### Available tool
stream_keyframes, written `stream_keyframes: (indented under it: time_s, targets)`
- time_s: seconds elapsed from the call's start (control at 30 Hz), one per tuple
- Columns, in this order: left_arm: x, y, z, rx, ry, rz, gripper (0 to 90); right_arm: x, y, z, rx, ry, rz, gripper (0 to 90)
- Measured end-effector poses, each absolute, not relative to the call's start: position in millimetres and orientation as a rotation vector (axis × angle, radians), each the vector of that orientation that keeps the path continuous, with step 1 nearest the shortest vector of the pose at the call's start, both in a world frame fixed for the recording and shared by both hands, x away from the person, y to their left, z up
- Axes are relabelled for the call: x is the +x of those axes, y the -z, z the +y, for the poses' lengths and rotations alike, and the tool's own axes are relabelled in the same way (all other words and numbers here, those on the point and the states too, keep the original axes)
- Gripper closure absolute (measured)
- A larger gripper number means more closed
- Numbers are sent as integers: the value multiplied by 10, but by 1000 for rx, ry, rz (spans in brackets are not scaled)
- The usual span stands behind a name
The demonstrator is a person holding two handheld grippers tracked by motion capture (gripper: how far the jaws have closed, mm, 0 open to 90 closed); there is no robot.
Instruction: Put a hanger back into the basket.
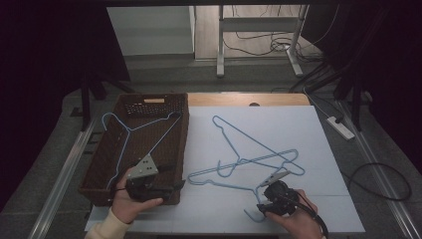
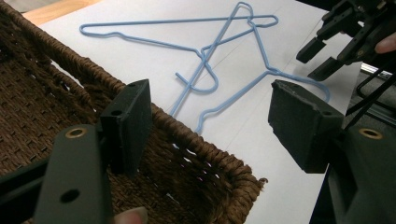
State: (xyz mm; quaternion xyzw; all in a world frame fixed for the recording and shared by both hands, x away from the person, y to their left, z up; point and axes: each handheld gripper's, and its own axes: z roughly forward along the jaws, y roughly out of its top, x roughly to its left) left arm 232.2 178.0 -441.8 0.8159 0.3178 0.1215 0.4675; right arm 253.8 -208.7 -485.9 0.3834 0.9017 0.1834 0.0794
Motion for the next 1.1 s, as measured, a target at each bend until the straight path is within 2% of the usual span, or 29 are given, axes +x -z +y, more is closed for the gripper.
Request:
stream_keyframes:
  time_s: [0.3, 0.33, 0.43, 0.47, 0.57, 0.7, 0.9, 1.1]
  targets:
    - [2324, 4418, 1784, 2001, -298, 777, 314, 2484, 4971, -2007, 1187, -430, 2692, 617]
    - [2324, 4419, 1782, 2001, -297, 778, 314, 2469, 4968, -1993, 1201, -421, 2685, 669]
    - [2326, 4423, 1781, 2002, -298, 780, 314, 2465, 4967, -1990, 1229, -417, 2676, 722]
    - [2324, 4426, 1777, 2003, -298, 780, 314, 2479, 4962, -2004, 1278, -415, 2666, 799]
    - [2323, 4427, 1772, 2005, -297, 779, 314, 2495, 4962, -2018, 1309, -415, 2657, 846]
    - [2324, 4431, 1760, 2004, -296, 779, 314, 2532, 4952, -2020, 1357, -396, 2657, 877]
    - [2304, 4412, 1722, 2010, -303, 767, 315, 2576, 4928, -2059, 1351, -395, 2693, 879]
    - [2257, 4371, 1561, 2035, -290, 735, 315, 2638, 4745, -2123, 1328, -413, 2713, 879]
